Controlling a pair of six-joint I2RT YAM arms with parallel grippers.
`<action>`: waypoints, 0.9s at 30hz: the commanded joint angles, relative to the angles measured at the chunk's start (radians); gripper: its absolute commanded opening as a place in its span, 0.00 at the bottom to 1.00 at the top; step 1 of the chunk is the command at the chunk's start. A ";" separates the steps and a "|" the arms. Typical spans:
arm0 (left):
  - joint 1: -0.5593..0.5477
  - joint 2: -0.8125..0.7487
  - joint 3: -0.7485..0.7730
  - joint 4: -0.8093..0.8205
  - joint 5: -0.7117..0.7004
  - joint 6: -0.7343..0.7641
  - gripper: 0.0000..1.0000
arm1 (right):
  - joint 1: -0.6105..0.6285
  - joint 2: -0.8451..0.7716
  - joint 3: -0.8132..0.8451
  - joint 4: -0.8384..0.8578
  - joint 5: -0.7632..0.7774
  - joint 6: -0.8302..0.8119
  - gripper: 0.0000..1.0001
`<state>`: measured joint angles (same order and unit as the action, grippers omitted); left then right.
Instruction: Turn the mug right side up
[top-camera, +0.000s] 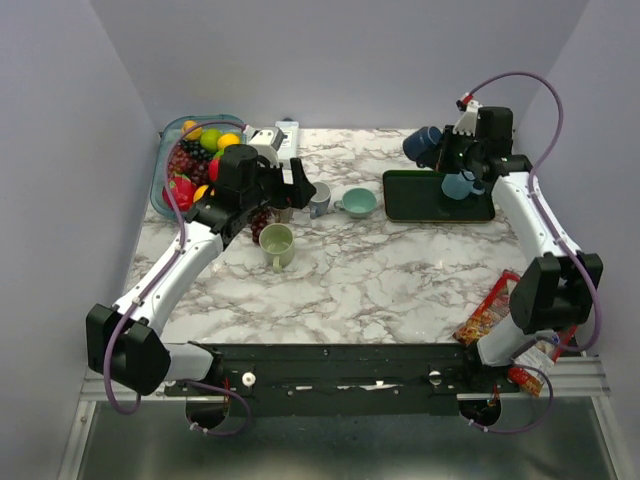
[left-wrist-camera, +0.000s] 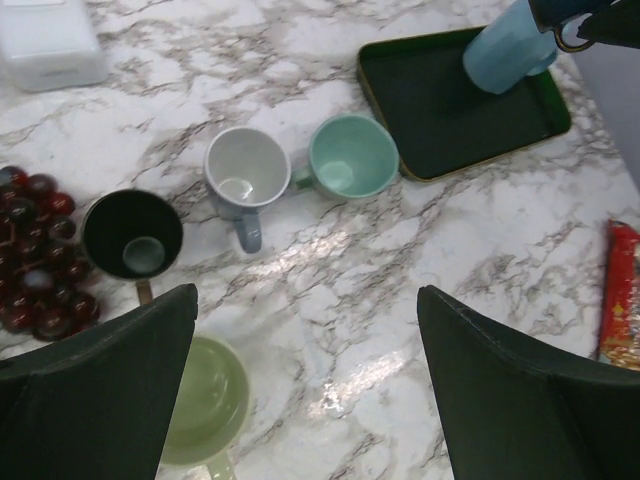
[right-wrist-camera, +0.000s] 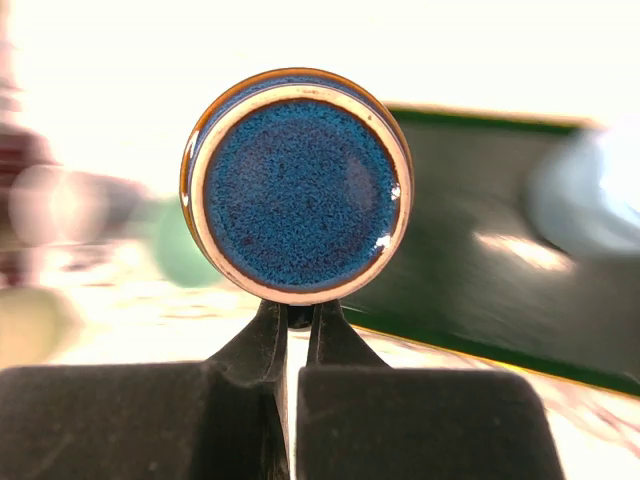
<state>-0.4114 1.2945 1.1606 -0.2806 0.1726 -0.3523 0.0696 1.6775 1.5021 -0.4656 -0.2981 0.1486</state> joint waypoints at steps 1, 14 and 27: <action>0.000 0.034 0.057 0.159 0.201 -0.072 0.99 | -0.001 -0.157 -0.084 0.247 -0.320 0.205 0.01; -0.130 0.261 0.319 0.434 0.332 -0.250 0.99 | 0.029 -0.318 -0.212 0.913 -0.615 0.743 0.01; -0.144 0.405 0.522 0.623 0.406 -0.579 0.86 | 0.032 -0.315 -0.158 0.981 -0.630 0.804 0.01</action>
<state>-0.5503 1.6772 1.6630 0.2379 0.5255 -0.7986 0.0982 1.3895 1.2915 0.4492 -0.9108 0.9390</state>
